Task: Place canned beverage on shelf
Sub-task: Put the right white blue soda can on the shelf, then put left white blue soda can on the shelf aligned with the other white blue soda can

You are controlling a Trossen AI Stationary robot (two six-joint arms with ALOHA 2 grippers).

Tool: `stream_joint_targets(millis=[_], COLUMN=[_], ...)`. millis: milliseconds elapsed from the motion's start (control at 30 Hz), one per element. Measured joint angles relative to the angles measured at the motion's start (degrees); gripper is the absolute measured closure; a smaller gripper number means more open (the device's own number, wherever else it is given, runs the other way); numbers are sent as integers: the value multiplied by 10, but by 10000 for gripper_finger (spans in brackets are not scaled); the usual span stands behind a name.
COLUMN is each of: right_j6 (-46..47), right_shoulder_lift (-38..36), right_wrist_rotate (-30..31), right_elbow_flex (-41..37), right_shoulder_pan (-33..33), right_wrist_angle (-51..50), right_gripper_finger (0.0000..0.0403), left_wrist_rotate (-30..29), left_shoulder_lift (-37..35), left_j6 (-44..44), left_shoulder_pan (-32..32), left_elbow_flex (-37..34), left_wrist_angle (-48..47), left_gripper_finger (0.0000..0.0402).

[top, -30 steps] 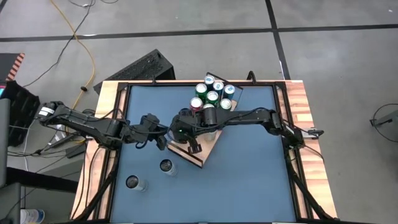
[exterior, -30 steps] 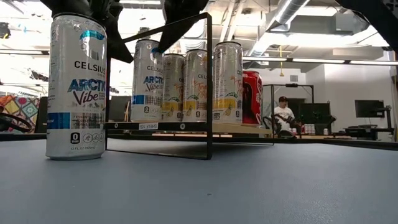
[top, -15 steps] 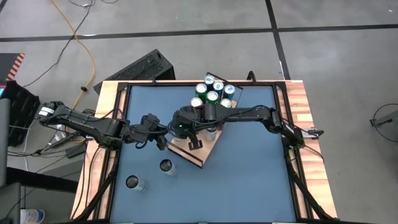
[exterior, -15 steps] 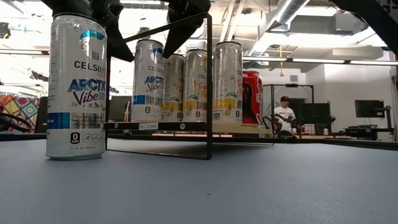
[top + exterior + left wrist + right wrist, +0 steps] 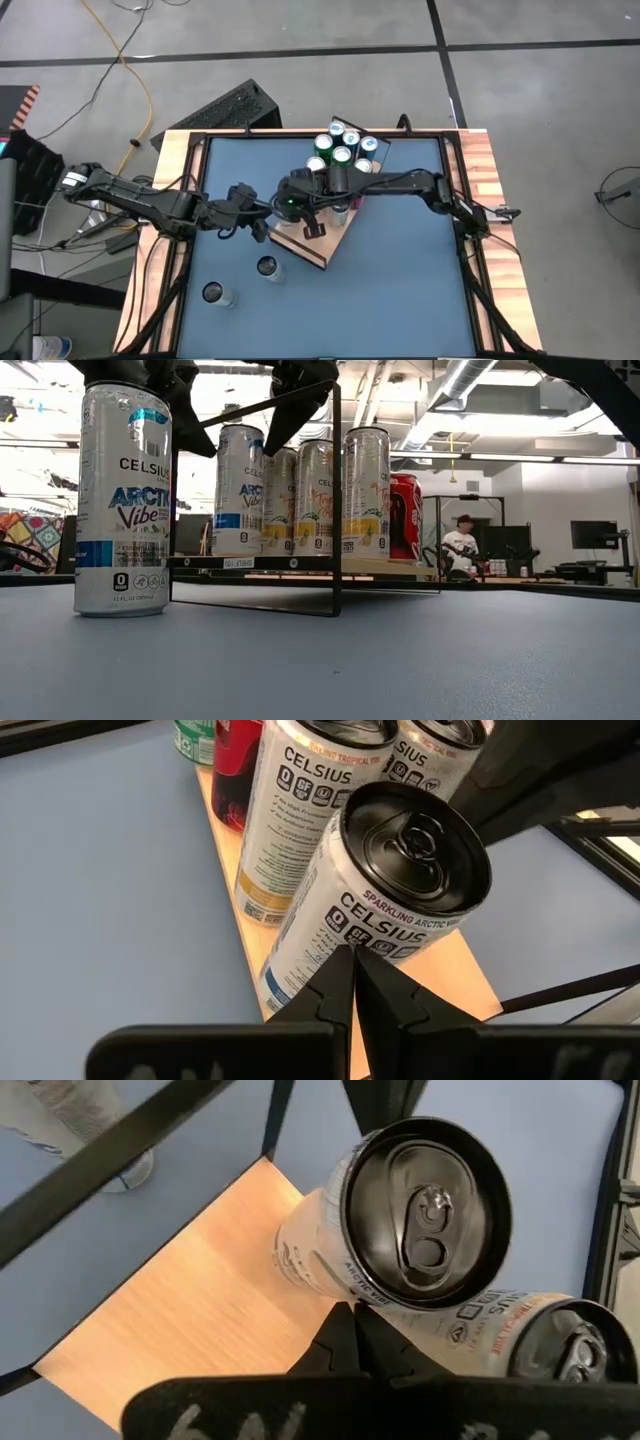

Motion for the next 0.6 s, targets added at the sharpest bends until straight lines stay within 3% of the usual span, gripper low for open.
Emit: stream_joint_targets(millis=[267,467,600], right_j6=[-2,0,13], right_shoulder_lift=[-6,-12,-23], right_wrist_rotate=[84,91,159], right_elbow_flex=[0,11,12], right_shoulder_pan=[10,10,19], right_wrist_angle=[-5,-19,-25], right_gripper_finger=[403,403,403], left_wrist_rotate=[14,13,15], left_shoulder_lift=[-6,-6,-22], left_j6=[0,-4,-11], left_shoulder_pan=[0,0,0], left_elbow_flex=[0,0,4], left_wrist_angle=[-1,1,-27], left_gripper_finger=[401,401,401])
